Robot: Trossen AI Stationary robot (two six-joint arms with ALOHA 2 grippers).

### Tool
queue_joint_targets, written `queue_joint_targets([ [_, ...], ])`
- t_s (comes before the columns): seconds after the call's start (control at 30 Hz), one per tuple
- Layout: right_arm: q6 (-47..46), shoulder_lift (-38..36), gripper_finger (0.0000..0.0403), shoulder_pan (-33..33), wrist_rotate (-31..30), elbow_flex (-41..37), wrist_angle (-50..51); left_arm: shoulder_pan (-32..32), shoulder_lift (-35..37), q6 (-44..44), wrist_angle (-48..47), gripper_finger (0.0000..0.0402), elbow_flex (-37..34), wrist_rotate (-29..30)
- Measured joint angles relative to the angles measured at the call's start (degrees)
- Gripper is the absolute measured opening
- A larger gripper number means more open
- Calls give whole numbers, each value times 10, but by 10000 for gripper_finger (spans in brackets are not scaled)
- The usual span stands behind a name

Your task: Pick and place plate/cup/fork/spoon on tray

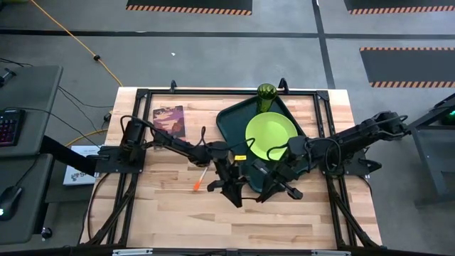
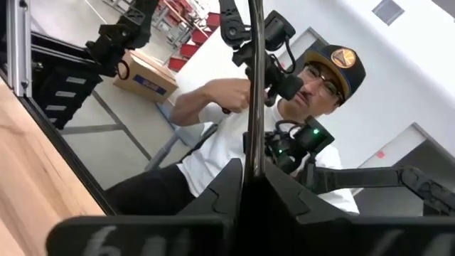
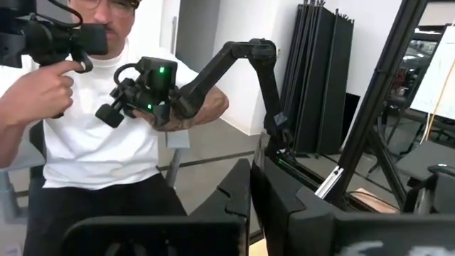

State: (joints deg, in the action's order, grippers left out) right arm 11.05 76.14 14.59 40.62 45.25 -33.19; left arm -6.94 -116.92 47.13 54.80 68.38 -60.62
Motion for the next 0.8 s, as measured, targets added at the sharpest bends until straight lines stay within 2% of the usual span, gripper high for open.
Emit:
queue_joint_targets([
  [0.17, -45, 0, 15, 0, -3, 0, 4, 3, 0, -9, -16, 25, 0, -4],
  [0.27, -94, -2, 36, -5, -27, 0, 5, 7, 1, -14, -22, 19, 0, -17],
  [0.43, -127, -32, 97, -16, -72, 0, 48, 24, 1, -11, -21, 4, 0, -33],
  [0.6, -126, -98, 175, -27, -102, 0, 153, 42, 1, 1, -29, 5, -1, -36],
  [0.8, -125, -177, 236, -27, -209, 0, 266, 67, 1, -7, -30, 5, -1, -38],
])
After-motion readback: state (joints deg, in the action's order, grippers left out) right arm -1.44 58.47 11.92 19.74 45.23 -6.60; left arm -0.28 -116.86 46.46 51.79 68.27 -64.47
